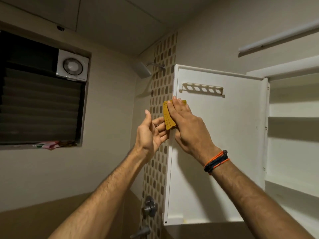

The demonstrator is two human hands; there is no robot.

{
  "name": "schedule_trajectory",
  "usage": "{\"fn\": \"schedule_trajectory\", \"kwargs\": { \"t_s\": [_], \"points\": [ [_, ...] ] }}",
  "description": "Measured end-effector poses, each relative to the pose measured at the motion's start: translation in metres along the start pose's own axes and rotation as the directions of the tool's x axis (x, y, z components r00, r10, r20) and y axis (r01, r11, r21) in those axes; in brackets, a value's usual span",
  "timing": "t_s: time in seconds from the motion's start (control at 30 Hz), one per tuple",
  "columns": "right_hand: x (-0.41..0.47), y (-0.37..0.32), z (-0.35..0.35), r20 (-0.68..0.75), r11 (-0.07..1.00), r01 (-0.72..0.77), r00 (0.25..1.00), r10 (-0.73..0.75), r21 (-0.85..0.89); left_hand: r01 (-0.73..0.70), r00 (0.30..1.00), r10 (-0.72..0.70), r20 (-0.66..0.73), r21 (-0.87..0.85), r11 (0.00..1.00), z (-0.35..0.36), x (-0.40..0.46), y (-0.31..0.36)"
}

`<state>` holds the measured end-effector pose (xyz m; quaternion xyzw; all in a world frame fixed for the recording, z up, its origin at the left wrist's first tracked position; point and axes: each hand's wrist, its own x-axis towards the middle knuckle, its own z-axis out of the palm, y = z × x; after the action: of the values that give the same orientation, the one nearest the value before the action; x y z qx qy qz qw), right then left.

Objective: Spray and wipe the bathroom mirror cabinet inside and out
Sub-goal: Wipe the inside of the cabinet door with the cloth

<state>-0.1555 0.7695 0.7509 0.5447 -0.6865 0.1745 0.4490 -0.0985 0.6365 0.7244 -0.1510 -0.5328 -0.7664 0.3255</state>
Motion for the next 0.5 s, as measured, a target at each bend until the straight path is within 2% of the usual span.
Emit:
{"fn": "schedule_trajectory", "kwargs": {
  "t_s": [0.13, 0.5],
  "points": [
    [-0.03, -0.009, 0.021, 0.016, 0.997, -0.011, 1.0, 0.01, 0.076, 0.023, 1.0, -0.023, -0.001, 0.003, 1.0, -0.012, -0.01, -0.011],
    [-0.113, -0.036, 0.074, 0.053, 0.982, -0.074, 0.996, 0.065, 0.176, 0.202, 0.979, -0.201, -0.012, 0.067, 0.977, -0.042, -0.054, -0.049]
  ]
}}
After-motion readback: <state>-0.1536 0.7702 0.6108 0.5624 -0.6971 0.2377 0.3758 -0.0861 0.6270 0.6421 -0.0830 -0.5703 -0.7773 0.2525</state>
